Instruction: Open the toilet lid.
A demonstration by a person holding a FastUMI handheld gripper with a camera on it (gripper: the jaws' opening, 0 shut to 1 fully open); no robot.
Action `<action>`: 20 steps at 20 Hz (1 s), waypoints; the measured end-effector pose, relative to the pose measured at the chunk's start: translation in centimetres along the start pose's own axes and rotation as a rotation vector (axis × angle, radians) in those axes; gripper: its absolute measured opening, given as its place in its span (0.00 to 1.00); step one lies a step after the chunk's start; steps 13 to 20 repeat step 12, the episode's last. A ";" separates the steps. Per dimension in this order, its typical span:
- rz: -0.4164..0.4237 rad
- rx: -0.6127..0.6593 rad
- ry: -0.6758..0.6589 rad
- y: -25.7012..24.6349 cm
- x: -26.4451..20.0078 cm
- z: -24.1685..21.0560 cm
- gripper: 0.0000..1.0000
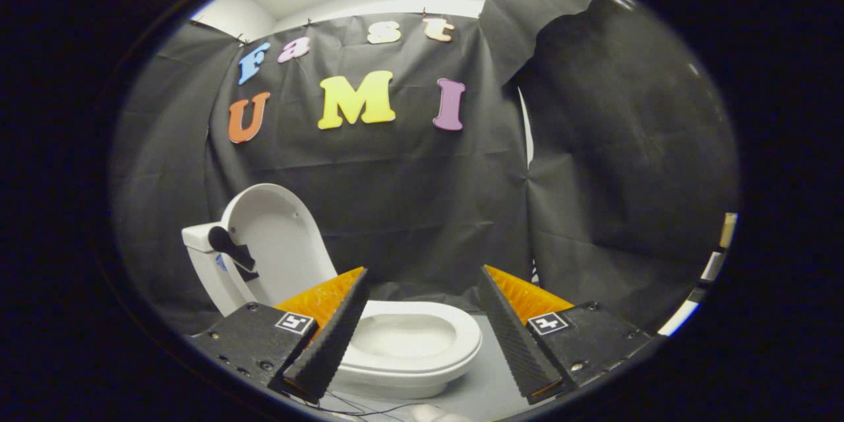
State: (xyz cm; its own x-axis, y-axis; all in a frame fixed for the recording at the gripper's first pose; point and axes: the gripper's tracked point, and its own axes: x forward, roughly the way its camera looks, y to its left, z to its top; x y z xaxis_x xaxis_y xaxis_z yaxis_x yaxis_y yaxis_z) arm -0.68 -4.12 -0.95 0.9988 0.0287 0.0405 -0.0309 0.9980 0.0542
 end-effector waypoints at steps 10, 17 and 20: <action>0.005 -0.045 0.055 -0.1 0.6 -2.8 1.00; 0.021 -0.055 0.051 0.5 0.5 -2.7 1.00; 0.021 -0.055 0.051 0.5 0.5 -2.7 1.00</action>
